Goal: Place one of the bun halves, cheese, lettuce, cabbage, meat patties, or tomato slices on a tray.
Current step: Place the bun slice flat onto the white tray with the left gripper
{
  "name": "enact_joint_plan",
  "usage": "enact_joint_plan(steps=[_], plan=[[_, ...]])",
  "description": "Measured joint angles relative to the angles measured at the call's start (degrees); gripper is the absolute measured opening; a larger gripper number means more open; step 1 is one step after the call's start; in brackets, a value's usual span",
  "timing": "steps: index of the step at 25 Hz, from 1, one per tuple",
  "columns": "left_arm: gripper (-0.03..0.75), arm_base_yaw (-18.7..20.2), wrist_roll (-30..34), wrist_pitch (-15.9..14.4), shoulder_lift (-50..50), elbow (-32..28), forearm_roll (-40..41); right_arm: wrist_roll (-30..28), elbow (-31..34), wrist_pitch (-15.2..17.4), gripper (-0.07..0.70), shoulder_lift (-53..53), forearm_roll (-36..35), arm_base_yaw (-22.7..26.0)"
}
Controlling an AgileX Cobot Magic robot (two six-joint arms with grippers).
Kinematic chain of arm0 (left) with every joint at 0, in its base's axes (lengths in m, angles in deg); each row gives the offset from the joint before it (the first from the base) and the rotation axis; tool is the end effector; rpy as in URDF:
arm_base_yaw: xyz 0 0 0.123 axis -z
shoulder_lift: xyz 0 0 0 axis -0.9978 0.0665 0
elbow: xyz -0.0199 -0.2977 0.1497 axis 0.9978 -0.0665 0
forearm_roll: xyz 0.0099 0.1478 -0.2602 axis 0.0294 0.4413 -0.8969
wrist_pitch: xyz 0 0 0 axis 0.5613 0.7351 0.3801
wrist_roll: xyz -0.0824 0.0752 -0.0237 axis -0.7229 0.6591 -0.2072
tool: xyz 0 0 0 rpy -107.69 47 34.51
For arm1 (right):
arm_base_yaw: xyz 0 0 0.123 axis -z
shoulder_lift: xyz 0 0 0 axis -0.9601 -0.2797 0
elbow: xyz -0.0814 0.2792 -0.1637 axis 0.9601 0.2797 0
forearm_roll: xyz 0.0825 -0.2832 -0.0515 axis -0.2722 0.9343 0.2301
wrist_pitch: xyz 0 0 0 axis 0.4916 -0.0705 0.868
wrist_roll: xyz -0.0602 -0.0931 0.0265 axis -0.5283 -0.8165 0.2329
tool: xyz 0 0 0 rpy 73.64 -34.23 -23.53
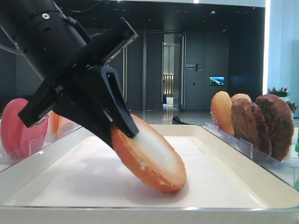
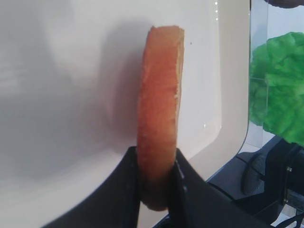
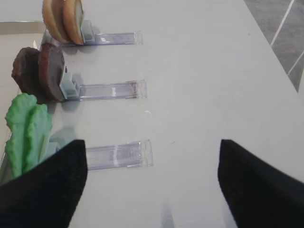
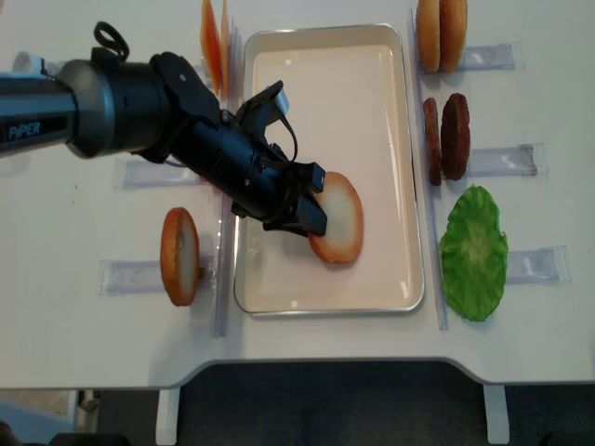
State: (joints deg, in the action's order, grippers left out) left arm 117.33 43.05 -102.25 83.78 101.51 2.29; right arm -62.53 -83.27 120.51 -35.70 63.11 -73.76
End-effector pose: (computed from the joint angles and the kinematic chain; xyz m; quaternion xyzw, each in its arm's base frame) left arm 0.2850 -0.2431 0.1423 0.0931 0.9432 -0.3186 0.0165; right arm 0.0033 -0.0001 0.2845 -0.0029 0.8690 -0.0016 0.4949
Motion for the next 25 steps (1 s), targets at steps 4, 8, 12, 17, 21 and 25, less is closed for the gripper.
enact_joint_plan(steps=[4, 8, 12, 17, 21, 25], plan=[[0.118, 0.0, -0.34, 0.0, 0.0, 0.0, 0.05, 0.0, 0.0, 0.0, 0.547, 0.0, 0.0, 0.0], [0.118, 0.0, -0.78, 0.0, 0.0, 0.0, 0.05, 0.0, 0.0, 0.0, 0.547, 0.0, 0.0, 0.0], [0.132, 0.0, -1.07, 0.0, 0.0, 0.0, 0.05, 0.0, 0.0, 0.0, 0.547, 0.0, 0.0, 0.0], [0.301, 0.0, -2.6, -0.11, 0.07, 0.0, 1.85, 0.0, 0.0, 0.0, 0.547, 0.0, 0.0, 0.0], [0.433, 0.0, -3.58, -0.29, 0.07, 0.0, 2.58, 0.0, 0.0, 0.0, 0.547, 0.0, 0.0, 0.0], [0.468, 0.0, -3.83, -0.61, 0.07, 0.0, 2.64, 0.0, 0.0, 0.0, 0.547, 0.0, 0.0, 0.0]])
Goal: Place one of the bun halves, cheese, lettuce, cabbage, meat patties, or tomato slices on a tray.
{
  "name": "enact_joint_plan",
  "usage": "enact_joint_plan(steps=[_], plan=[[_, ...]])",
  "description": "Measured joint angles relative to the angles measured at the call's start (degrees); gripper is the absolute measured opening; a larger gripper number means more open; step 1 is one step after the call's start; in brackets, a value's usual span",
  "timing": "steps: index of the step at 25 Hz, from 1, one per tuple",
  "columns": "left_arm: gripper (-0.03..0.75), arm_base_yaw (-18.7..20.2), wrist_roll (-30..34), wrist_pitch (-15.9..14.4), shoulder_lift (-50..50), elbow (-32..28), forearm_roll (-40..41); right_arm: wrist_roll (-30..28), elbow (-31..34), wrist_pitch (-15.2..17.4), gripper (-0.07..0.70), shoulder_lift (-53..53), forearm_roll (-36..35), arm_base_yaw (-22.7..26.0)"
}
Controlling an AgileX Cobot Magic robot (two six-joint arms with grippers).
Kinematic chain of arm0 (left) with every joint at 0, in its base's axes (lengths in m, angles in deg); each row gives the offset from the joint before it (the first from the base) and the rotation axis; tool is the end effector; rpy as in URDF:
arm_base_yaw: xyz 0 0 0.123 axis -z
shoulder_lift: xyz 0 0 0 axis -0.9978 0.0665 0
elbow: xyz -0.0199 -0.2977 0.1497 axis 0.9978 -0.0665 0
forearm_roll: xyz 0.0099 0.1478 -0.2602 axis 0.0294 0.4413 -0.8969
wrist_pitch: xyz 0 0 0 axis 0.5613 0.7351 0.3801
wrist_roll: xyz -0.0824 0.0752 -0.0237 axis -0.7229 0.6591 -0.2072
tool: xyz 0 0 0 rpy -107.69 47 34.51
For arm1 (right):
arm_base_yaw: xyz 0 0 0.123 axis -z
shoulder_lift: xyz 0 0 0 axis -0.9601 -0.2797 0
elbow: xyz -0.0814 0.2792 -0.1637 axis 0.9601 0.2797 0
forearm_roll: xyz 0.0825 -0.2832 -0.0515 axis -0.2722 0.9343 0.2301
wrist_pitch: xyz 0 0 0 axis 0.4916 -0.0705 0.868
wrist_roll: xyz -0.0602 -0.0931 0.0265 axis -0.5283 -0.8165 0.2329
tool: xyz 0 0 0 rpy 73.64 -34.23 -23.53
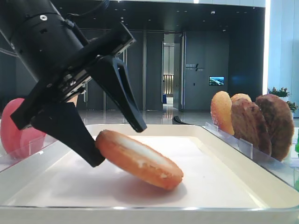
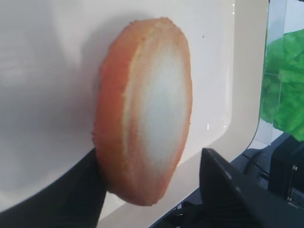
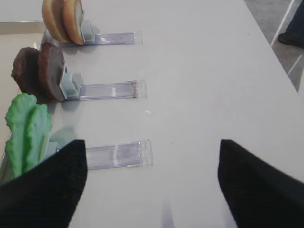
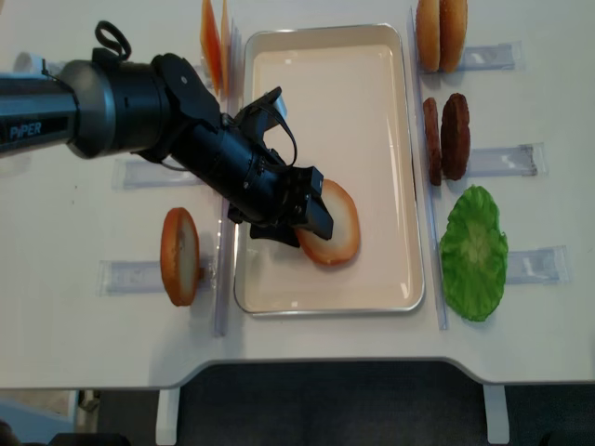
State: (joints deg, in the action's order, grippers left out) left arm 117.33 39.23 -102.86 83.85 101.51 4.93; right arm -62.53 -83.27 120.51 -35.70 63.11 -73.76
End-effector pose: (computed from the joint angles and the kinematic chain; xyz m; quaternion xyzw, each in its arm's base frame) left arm 0.2831 -0.2406 0.1401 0.0814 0.9483 -0.3066 0.0022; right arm 0.0033 -0.0001 0.2845 -0.0029 0.8690 -0.0016 0.4949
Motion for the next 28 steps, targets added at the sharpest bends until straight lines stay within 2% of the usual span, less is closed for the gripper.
enact_joint_plan(steps=[11, 24, 28], plan=[[0.531, 0.0, -5.86, -0.72, -1.05, 0.05, 4.02, 0.0, 0.0, 0.0, 0.547, 0.0, 0.0, 0.0], [0.536, 0.0, -13.48, -1.52, -5.56, 0.05, 10.85, 0.0, 0.0, 0.0, 0.547, 0.0, 0.0, 0.0], [0.536, 0.0, -15.51, -3.34, -7.16, 0.46, 13.57, 0.0, 0.0, 0.0, 0.547, 0.0, 0.0, 0.0]])
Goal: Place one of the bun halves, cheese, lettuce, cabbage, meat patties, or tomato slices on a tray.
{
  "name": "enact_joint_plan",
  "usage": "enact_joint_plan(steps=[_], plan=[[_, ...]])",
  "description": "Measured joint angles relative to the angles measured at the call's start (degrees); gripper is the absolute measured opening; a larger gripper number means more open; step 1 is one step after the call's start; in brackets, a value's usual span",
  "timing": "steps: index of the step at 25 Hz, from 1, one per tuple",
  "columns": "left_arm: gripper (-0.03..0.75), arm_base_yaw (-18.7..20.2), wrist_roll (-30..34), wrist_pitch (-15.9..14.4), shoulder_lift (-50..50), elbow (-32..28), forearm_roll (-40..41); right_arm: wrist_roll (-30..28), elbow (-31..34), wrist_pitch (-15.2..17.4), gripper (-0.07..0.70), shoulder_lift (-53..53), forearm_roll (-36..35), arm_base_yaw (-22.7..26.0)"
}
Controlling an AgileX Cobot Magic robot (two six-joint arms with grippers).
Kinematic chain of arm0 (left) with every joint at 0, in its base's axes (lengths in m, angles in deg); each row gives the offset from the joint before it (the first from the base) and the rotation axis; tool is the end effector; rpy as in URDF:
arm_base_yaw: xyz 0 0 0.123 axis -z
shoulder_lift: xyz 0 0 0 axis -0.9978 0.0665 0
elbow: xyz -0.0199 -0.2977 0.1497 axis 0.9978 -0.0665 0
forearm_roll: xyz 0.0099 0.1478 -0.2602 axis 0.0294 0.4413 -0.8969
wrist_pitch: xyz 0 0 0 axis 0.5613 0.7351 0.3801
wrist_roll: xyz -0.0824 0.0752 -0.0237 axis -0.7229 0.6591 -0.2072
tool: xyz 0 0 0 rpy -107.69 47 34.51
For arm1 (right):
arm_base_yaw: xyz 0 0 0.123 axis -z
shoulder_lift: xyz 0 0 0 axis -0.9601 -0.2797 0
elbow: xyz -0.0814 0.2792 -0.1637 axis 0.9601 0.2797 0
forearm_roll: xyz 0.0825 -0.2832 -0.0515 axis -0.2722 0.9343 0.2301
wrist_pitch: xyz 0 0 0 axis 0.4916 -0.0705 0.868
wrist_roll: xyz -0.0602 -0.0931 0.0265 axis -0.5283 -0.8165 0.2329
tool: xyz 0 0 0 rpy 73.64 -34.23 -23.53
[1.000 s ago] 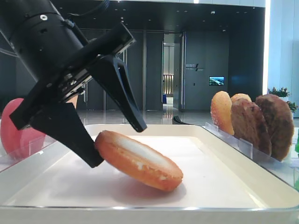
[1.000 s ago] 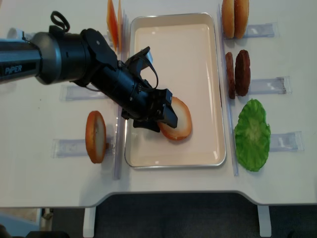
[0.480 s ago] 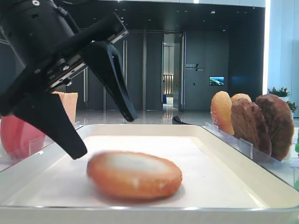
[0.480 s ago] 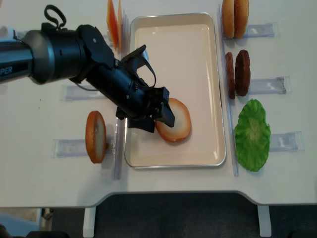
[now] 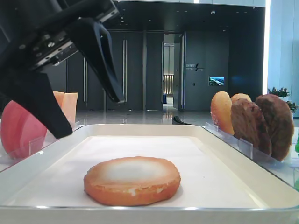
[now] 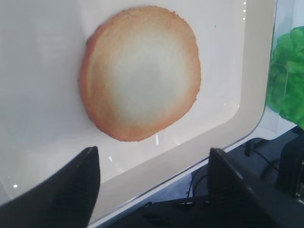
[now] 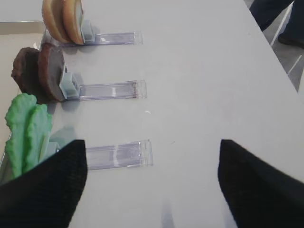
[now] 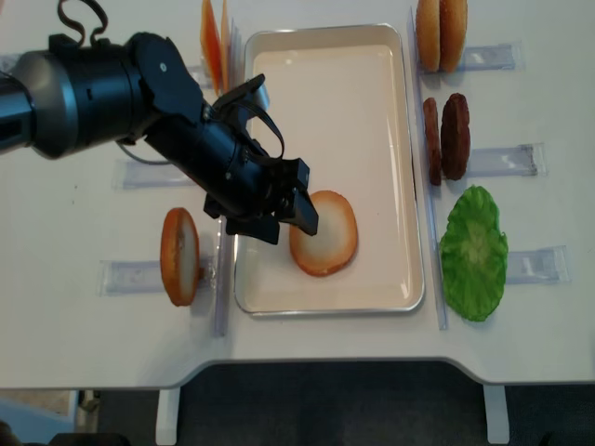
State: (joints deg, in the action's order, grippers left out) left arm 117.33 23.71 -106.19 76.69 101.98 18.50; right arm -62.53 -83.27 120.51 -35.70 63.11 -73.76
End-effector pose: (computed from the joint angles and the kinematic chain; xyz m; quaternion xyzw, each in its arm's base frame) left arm 0.2733 -0.2248 0.1778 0.0657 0.9620 -0.2650 0.0076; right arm 0.0033 -0.0001 0.2845 -0.0029 0.8690 -0.0016 0.4949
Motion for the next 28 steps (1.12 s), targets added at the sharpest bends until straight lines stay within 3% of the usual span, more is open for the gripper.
enact_joint_plan(steps=[10, 20, 28], plan=[[0.536, 0.0, -10.55, -11.23, -7.04, 5.91, 14.83, 0.0, 0.0, 0.0, 0.547, 0.0, 0.0, 0.0], [0.536, 0.0, -18.06, -24.77, -14.19, 10.09, 26.98, 0.0, 0.0, 0.0, 0.547, 0.0, 0.0, 0.0], [0.536, 0.0, -21.36, -26.54, -19.63, 11.07, 31.21, 0.0, 0.0, 0.0, 0.547, 0.0, 0.0, 0.0]])
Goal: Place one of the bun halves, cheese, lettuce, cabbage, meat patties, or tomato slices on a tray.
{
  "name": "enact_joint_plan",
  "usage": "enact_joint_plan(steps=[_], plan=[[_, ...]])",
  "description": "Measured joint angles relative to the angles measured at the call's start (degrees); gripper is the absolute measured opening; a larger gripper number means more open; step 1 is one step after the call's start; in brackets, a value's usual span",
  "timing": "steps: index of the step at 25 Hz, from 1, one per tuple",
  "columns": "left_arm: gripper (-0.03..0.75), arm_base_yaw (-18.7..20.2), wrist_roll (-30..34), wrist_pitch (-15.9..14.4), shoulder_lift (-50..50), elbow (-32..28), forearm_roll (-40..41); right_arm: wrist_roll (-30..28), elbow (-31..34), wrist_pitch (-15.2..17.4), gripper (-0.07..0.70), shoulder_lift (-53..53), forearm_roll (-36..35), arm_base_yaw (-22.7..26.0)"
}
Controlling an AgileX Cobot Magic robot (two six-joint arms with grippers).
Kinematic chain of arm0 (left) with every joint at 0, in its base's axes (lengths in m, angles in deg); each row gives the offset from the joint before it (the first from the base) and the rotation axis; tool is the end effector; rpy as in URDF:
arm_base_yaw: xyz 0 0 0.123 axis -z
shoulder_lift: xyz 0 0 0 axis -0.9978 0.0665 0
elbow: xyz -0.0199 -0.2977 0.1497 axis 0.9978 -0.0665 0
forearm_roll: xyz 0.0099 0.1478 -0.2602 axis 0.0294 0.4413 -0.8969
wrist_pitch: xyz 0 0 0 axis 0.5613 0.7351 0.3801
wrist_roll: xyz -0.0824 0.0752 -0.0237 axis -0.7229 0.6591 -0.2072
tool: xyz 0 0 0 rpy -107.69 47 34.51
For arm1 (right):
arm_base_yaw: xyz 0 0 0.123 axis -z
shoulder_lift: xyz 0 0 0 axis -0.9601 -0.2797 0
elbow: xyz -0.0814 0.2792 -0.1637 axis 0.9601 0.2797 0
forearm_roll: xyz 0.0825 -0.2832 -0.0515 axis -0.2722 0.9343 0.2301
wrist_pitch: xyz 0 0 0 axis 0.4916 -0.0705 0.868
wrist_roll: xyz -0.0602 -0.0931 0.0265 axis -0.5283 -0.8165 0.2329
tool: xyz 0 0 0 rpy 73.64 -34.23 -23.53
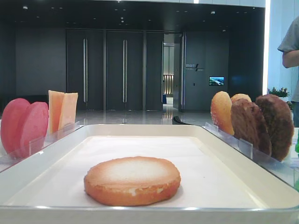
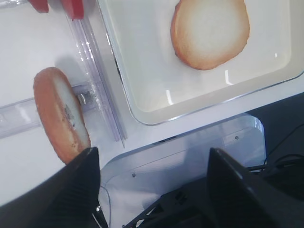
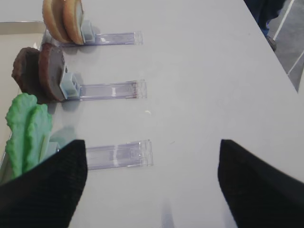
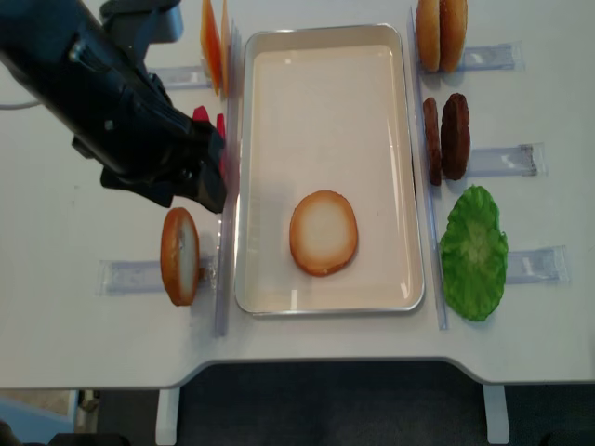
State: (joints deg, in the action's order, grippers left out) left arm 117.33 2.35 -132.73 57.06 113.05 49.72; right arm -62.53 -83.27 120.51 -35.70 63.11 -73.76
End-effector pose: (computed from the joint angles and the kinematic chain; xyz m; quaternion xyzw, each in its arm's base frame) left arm 0.2361 -0.1634 0.3221 0.1072 0.9851 -0.1173 0.0661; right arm 0.0033 -0.0001 0.2845 -0.0029 0.8690 -0.0016 0.4949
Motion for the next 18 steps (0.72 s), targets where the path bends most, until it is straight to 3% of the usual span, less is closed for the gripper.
enact_joint_plan(steps=[7, 18], plan=[[0.536, -0.83, -0.4, -0.45, -2.83, 0.0, 3.65, 0.0, 0.0, 0.0, 0.547, 0.0, 0.0, 0.0], [0.506, -13.79, 5.41, -0.8, -6.68, 0.0, 5.28, 0.0, 0.0, 0.0, 0.547, 0.0, 0.0, 0.0]])
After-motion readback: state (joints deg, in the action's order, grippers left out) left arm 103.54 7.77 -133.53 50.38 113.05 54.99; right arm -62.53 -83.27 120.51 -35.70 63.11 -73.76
